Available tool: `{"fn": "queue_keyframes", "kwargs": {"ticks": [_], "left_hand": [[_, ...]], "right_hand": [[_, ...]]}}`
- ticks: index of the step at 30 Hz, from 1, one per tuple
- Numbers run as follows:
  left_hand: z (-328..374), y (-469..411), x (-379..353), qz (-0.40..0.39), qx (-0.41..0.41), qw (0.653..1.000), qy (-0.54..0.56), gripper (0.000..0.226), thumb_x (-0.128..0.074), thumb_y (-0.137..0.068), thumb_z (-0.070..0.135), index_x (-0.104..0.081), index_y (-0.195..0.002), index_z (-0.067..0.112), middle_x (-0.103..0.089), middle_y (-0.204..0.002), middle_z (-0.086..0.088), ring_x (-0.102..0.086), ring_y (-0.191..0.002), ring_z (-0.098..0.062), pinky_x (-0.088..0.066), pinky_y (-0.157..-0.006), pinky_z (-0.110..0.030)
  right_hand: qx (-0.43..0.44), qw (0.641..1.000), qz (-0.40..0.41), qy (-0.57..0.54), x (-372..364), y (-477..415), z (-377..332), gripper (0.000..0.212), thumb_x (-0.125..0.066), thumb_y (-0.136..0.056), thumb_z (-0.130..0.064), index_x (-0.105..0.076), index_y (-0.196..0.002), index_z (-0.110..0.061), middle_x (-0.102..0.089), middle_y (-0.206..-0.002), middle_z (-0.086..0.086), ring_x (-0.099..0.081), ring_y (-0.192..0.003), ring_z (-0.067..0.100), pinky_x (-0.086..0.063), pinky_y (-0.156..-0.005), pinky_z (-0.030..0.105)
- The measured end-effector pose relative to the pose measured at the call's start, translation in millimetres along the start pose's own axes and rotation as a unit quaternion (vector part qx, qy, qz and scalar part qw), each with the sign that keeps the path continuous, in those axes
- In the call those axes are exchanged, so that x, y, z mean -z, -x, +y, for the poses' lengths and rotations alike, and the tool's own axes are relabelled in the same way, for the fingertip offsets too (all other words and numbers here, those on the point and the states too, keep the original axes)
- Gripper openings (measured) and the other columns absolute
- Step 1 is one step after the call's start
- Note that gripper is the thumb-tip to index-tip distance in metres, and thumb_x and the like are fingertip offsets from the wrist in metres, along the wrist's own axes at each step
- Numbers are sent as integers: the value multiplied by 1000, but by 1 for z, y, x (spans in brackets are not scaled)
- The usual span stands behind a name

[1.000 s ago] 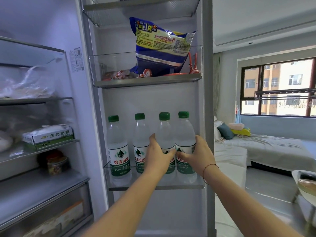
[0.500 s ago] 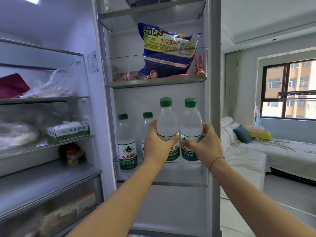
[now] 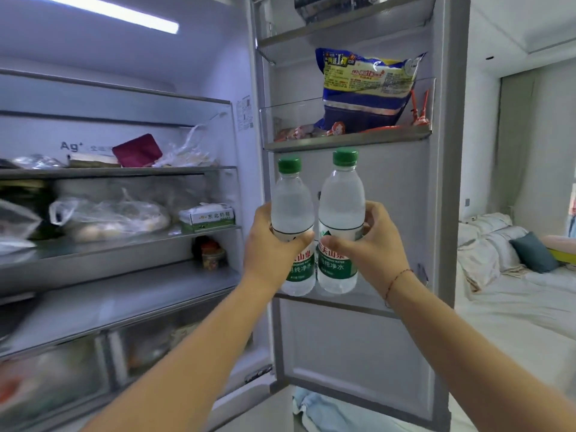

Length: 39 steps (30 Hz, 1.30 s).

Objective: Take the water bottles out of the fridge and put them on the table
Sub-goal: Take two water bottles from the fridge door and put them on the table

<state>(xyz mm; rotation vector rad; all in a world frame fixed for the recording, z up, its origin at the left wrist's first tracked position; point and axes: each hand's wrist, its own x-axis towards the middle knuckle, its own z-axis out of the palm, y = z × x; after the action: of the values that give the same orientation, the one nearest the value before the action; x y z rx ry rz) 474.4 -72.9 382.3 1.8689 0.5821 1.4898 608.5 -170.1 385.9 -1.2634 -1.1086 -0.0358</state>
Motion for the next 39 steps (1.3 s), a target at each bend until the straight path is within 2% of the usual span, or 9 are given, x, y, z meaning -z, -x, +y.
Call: {"fn": "queue_keyframes", "kwargs": {"ticks": [3,8,12,16,20,24,30,36,39], "left_hand": [[-8,24,35,24,26,999,-15,72,-87,-62,25,-49,-124,26,-66,-109,7,-63,-102,-15,-54,-89,-42],[-16,75,105,40,73,995,-51,68,-86,-64,24,-45,-117,38,-62,-100,20,-63,-97,-8,-52,-78,-27],[-15,127,166,67,115,988,-80,66,-86,-64,24,-45,-114,38,-62,-97,21,-62,-93,-6,-51,-73,-22],[-10,182,223,73,162,979,-102,67,-85,-64,24,-48,-119,31,-65,-108,11,-63,-100,-13,-54,-84,-35],[-2,239,265,89,191,970,-122,67,-85,-63,27,-48,-119,33,-65,-106,14,-63,-97,-9,-52,-79,-30],[9,286,297,108,214,960,-141,70,-85,-63,29,-47,-122,34,-63,-107,14,-61,-100,-11,-52,-80,-29],[37,342,335,145,231,949,-161,73,-86,-61,33,-46,-122,37,-63,-110,12,-61,-101,-11,-54,-83,-32],[72,396,362,195,241,937,-158,73,-85,-62,34,-42,-120,42,-59,-107,18,-59,-102,-9,-55,-84,-32],[94,433,378,222,247,929,-162,70,-85,-63,32,-42,-117,43,-57,-103,23,-58,-101,-5,-54,-80,-27]], "right_hand": [[-26,998,-45,-22,-27,26,-1,66,-88,-56,-22,-48,-108,-29,-62,-101,-14,-61,-92,3,-50,-72,21],[-59,991,-117,-41,-73,82,-7,67,-89,-54,-22,-50,-108,-28,-65,-104,-8,-63,-97,11,-52,-82,32],[-92,981,-160,-65,-109,138,-23,65,-89,-54,-21,-50,-106,-29,-65,-103,-9,-62,-97,11,-51,-75,26],[-120,971,-186,-93,-137,199,-47,60,-87,-56,-16,-51,-101,-32,-65,-101,-8,-62,-95,9,-51,-75,25],[-143,961,-213,-104,-156,257,-70,64,-87,-56,-15,-52,-107,-30,-66,-103,-9,-63,-96,10,-49,-73,24],[-149,955,-232,-112,-167,305,-93,64,-88,-55,-15,-51,-104,-35,-65,-102,-13,-62,-93,6,-46,-65,15],[-141,941,-278,-130,-179,358,-131,65,-89,-55,-12,-51,-102,-35,-65,-102,-12,-62,-92,6,-51,-72,22],[-122,919,-335,-167,-182,399,-172,64,-88,-56,-14,-50,-100,-39,-64,-103,-13,-63,-92,5,-48,-65,16],[-122,904,-369,-180,-178,430,-194,65,-88,-57,-15,-52,-108,-30,-65,-105,-12,-63,-93,6,-50,-69,18]]}}
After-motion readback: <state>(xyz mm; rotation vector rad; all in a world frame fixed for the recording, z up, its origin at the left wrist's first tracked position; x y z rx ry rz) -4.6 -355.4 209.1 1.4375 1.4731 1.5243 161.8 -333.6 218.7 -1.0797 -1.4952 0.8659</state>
